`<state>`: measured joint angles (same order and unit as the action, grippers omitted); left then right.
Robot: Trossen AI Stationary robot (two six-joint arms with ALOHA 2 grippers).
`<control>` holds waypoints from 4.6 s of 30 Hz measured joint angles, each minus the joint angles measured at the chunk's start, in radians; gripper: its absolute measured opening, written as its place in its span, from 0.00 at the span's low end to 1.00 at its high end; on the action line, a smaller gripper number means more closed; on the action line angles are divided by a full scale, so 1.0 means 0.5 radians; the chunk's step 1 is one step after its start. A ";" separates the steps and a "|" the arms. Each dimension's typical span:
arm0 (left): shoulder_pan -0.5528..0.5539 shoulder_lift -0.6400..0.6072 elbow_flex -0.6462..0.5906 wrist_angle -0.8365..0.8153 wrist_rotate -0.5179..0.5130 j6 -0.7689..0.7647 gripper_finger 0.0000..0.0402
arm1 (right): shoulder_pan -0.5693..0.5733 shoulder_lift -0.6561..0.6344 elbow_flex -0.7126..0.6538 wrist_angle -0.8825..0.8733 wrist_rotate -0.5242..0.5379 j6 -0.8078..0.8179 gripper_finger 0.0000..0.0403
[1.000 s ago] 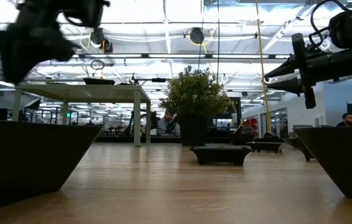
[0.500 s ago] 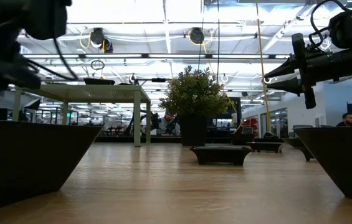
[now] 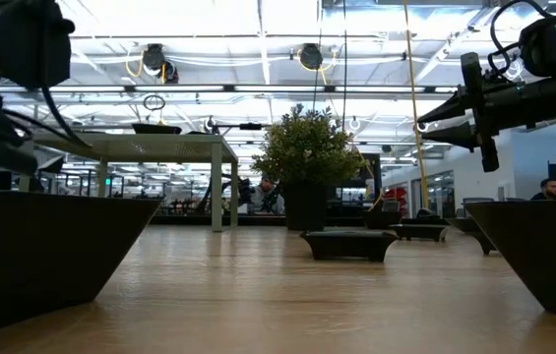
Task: Pick & Place Mini shaped plates
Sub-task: Stack the leaf shape plate on top of the leaf shape plate on the shelf
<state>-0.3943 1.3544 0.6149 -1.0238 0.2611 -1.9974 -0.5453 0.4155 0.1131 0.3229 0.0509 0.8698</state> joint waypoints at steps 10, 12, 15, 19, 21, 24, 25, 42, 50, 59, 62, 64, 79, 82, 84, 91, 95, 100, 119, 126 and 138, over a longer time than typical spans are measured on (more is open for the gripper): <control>0.002 -0.002 -0.041 0.099 -0.001 0.111 0.32 | 0.000 0.000 0.000 0.000 0.000 0.000 0.31; 0.007 -0.002 -0.041 0.169 -0.006 0.193 0.32 | 0.000 0.000 0.000 0.000 0.000 0.000 0.31; 0.025 -0.002 -0.040 0.338 -0.089 0.312 0.32 | 0.000 0.000 0.000 0.000 0.000 0.000 0.31; 0.078 -0.005 -0.035 0.681 -0.355 0.562 0.32 | 0.000 0.000 0.000 0.000 0.000 0.000 0.31; 0.114 -0.004 -0.035 0.841 -0.509 0.714 0.32 | 0.000 0.000 0.000 0.000 0.000 0.000 0.31; 0.176 -0.002 -0.037 1.040 -0.657 0.950 0.32 | 0.000 0.000 0.000 0.000 0.000 0.000 0.31; 0.199 -0.002 -0.037 1.074 -0.679 1.004 0.32 | 0.001 0.000 0.000 0.000 -0.001 0.000 0.31; 0.314 -0.004 0.132 1.222 -0.681 1.959 0.32 | 0.000 0.000 0.000 0.000 -0.001 0.000 0.31; 0.263 0.026 0.132 1.210 -0.752 1.803 0.32 | 0.000 0.000 0.000 0.000 0.000 0.000 0.31; 0.294 0.180 0.130 1.221 -0.755 1.883 0.32 | 0.000 0.000 0.000 -0.001 0.000 0.000 0.31; 0.295 0.234 0.130 1.214 -0.753 1.916 0.32 | 0.001 0.000 0.000 -0.001 0.000 0.000 0.31; 0.295 0.263 0.130 1.215 -0.753 1.947 0.32 | 0.000 0.000 0.000 -0.001 0.000 0.000 0.31; 0.295 0.304 0.130 1.213 -0.751 1.911 0.03 | 0.000 0.000 0.000 -0.001 0.000 0.000 0.31; 0.296 0.275 0.130 1.216 -0.749 1.883 0.03 | 0.001 0.000 0.000 -0.001 0.000 0.000 0.31; 0.304 0.245 0.130 1.233 -0.749 1.891 0.02 | 0.000 0.000 0.000 -0.001 -0.001 0.000 0.31; 0.400 0.097 0.130 1.235 -0.732 1.861 0.06 | 0.000 0.000 0.000 -0.001 0.000 0.000 0.31; 0.479 0.017 0.130 1.244 -0.727 1.829 0.18 | 0.001 0.000 0.000 -0.001 0.000 0.000 0.31; 0.543 -0.002 0.130 1.268 -0.540 1.733 0.36 | 0.000 0.000 0.000 -0.001 0.000 0.000 0.31; 0.530 0.211 0.132 1.172 -0.561 1.844 0.54 | 0.000 0.000 0.000 0.000 0.000 0.000 0.31; 0.531 0.213 0.226 0.837 -0.766 2.145 0.54 | 0.000 0.000 0.001 0.000 -0.001 0.000 0.31; 0.556 0.212 0.460 0.462 -0.794 2.223 0.54 | 0.000 0.000 0.000 0.000 0.000 0.000 0.31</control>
<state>-0.1162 1.4605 0.8449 -0.7926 -0.1357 -0.8857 -0.5453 0.4154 0.1133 0.3229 0.0509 0.8700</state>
